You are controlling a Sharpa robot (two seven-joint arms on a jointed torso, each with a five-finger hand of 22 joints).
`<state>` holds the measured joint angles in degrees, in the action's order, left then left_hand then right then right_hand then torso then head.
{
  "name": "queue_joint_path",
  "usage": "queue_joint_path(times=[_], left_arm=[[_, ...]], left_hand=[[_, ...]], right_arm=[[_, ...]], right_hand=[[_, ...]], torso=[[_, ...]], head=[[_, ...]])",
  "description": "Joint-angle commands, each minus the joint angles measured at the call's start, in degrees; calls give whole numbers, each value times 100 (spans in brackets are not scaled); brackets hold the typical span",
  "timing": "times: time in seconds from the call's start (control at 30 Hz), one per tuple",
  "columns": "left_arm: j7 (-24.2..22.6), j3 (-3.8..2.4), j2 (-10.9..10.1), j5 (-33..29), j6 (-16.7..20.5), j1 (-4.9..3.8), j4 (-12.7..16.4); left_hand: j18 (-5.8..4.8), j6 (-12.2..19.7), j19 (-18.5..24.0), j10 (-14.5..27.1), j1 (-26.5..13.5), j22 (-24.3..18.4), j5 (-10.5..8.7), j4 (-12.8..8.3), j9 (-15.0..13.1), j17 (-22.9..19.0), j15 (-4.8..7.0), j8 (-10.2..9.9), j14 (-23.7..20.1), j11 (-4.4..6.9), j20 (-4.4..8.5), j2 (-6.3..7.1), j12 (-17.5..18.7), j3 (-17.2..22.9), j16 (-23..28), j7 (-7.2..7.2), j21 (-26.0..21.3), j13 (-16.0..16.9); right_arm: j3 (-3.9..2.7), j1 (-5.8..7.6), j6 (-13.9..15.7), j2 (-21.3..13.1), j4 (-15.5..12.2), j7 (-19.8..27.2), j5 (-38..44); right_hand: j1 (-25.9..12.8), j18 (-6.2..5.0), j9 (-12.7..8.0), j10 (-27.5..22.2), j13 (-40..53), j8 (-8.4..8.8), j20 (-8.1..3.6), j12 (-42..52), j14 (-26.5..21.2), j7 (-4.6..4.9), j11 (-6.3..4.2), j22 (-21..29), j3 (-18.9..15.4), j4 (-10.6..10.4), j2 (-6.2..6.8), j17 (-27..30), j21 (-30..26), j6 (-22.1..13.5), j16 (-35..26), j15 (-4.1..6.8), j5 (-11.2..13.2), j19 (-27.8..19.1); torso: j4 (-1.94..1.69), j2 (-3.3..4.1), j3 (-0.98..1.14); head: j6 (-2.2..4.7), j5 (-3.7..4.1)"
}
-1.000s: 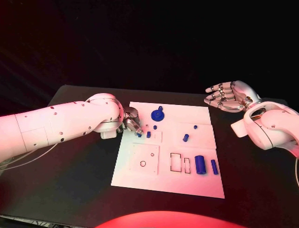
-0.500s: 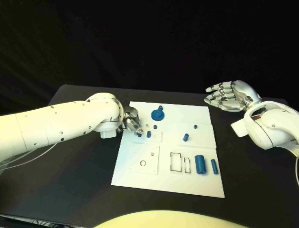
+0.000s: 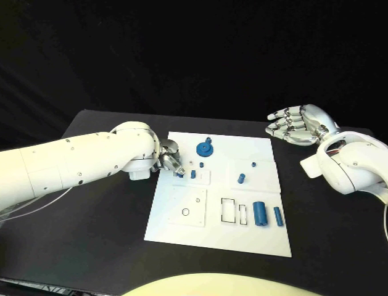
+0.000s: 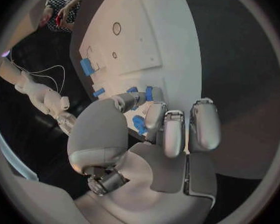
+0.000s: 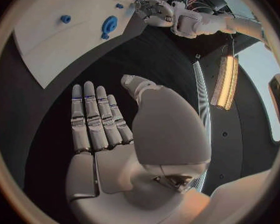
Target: Assemble the parts on the task board
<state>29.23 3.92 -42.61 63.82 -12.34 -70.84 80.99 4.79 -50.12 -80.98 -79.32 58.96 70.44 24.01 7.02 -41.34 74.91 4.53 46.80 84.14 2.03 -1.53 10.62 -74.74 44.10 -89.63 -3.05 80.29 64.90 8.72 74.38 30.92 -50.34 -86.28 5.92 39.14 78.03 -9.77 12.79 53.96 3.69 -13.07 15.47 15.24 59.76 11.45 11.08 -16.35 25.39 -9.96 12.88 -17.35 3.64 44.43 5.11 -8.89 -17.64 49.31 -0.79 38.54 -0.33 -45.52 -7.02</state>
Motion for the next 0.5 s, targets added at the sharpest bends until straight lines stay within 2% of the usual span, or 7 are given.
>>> queue_joint_path(times=[0.03, 0.37, 0.5], left_arm=[[39, 36, 9, 81, -110, 51, 25], [42, 36, 22, 40, -156, 53, 62], [39, 36, 25, 4, -179, 53, 64]], left_hand=[[-78, -141, -41, -46, 7, 31, 78, -943, 13, 1509, 43, 13, 586, 5, 6, -61, -29, 907, -37, 103, 41, 16], [-85, -168, -57, -83, -23, 63, 133, -943, 24, 1509, 43, 14, 586, 7, 9, -51, -65, 880, -37, 108, 57, 81], [-91, -228, -66, -122, -109, 90, 118, -871, 51, 1509, 45, 13, 586, 16, 10, -78, -77, 747, -37, 131, 68, 116]], right_arm=[[-1, -3, -77, 0, -12, 39, 36], [-1, -3, -87, 1, -14, 33, 36], [-1, -3, -87, -3, -16, 28, 36]], right_hand=[[-58, -72, -7, 14, -5, 12, -2, -25, 3, 378, 36, 6, -5, 36, 16, 7, -1, -17, -22, 8, -39, -21], [-58, -72, -7, 14, -5, 12, -2, -25, 3, 378, 36, 6, -5, 36, 16, 7, -1, -17, -22, 8, -39, -21], [-58, -72, -7, 14, -5, 12, -2, -25, 3, 378, 36, 6, -5, 36, 16, 7, -1, -17, -22, 8, -39, -21]], torso=[[3, -1, 0], [6, 5, 5], [4, 5, 6]], head=[[3, -1], [9, 3], [4, 12]])
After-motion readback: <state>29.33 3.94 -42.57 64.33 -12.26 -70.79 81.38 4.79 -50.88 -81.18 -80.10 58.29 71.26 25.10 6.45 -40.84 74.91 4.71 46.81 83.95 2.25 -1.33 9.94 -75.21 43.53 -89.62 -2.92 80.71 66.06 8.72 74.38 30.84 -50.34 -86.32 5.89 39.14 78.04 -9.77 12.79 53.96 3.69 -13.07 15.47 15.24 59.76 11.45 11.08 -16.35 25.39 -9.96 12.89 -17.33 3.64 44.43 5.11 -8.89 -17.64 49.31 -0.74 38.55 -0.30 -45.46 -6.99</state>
